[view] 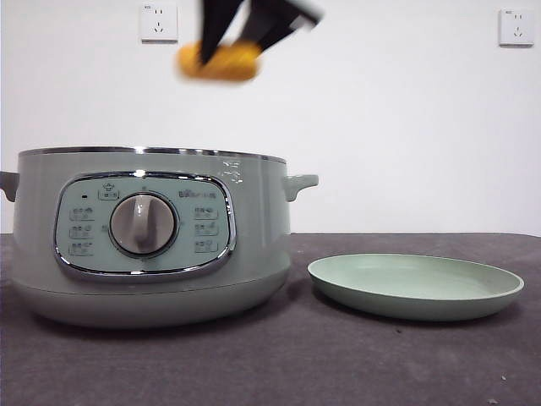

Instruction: Take the corn out from the steamer,put the corn on the plate,close the lid

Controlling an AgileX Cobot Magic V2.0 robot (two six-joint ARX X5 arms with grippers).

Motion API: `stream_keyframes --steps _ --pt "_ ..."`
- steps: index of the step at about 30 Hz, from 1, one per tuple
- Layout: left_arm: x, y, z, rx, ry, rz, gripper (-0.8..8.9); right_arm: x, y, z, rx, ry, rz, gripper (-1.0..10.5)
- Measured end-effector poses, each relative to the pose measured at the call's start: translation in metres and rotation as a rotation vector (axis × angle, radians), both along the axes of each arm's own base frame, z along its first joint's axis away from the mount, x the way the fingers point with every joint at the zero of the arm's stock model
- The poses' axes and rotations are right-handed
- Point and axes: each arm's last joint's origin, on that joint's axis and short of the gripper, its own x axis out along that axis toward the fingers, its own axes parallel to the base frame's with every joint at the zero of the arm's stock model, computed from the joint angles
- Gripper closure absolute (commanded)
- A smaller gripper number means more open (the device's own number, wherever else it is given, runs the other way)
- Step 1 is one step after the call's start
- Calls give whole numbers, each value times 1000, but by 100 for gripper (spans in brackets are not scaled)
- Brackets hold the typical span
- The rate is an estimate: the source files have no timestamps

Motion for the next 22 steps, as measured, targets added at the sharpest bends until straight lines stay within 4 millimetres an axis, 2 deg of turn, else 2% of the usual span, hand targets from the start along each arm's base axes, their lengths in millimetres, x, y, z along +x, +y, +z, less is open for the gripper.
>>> stream_keyframes --steps 3,7,10,12,16,22 --pt "6 -4 0 -10 3 -56 822 -8 -33 15 -52 44 -60 959" --pt "19 -12 -1 -15 19 -107 822 -17 -73 24 -166 107 -163 959" --pt "25 -16 -2 -22 29 -146 822 -22 -94 27 -216 166 -211 959" --pt "30 -19 -2 -34 37 -174 822 -19 -106 26 -233 195 -247 959" --pt "40 -25 -6 -46 70 -209 822 -10 -118 13 -257 239 -295 959" --pt "50 -31 -9 -68 99 -245 822 -3 -122 -26 -314 319 -312 959"
